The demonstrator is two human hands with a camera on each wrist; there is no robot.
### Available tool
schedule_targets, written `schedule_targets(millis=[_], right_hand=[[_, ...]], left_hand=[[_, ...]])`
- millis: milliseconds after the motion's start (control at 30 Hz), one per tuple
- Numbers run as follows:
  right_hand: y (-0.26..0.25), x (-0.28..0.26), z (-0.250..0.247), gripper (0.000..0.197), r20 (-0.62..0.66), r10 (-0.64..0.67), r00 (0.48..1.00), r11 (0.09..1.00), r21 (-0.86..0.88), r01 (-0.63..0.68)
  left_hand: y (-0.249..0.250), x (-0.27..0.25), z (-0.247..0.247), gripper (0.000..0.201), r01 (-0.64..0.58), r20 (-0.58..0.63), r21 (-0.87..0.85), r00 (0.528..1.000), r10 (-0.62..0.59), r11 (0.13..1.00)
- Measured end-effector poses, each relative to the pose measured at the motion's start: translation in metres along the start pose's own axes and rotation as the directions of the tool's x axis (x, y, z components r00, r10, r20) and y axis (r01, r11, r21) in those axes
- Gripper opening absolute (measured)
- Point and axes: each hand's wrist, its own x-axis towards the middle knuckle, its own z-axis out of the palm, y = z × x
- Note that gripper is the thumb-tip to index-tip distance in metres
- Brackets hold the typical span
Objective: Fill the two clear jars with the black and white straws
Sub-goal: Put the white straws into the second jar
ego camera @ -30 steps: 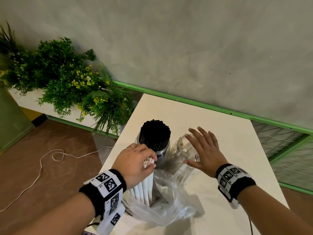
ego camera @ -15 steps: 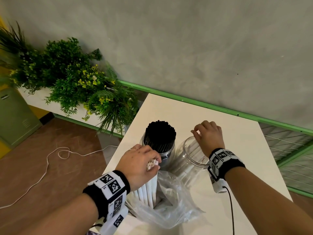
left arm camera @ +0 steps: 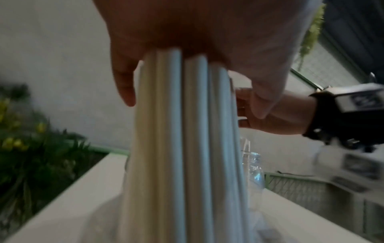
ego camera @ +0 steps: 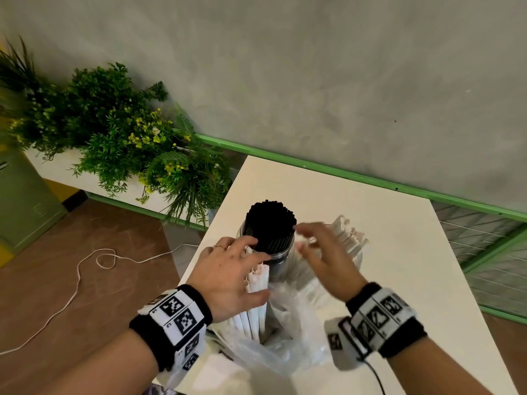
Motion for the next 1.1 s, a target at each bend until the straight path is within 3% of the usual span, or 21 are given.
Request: schedule_targets(millis=[100,200,367,600,967,1100], right_hand=[[-0.019,-0.029,0.034,0.046,0.235,0.012,0.972,0.980,0.191,-0.059],[-0.028,-0.035,0.057,0.065,0.305,0.052,0.951,0.939,0.308,-0.150],[-0.034,-0.035,0.069,0.053,0.223,0.116,0.968,0.897,0.395,-0.198],[-0.034,-0.041,0.072,0.035,0.134,0.193,0.972,0.815,0.530,-0.234],[-0.038,-0.053,0.084,0.019,0.047,0.236,0.971,0.853,0.468,-0.230],[-0.045,-0.052,0.084,0.019,-0.066,0.225,0.972,0.863,0.477,-0.167]], left_hand=[[-0.009,-0.009,0.002,0.072,0.012,0.005,-0.029,1.000,-0.012,1.000],[-0.014,-0.012,0.010,0.065,-0.044,-0.045,-0.158,0.998,0.037,0.986],[-0.011,-0.014,0.016,0.053,-0.061,-0.147,-0.290,0.989,0.018,0.955],[-0.011,-0.015,0.020,0.040,-0.080,-0.213,-0.278,0.977,0.020,0.957],[-0.014,-0.018,0.021,0.042,-0.081,-0.247,-0.264,0.969,0.013,0.961],[-0.014,-0.018,0.021,0.041,-0.087,-0.257,-0.253,0.966,0.020,0.964]])
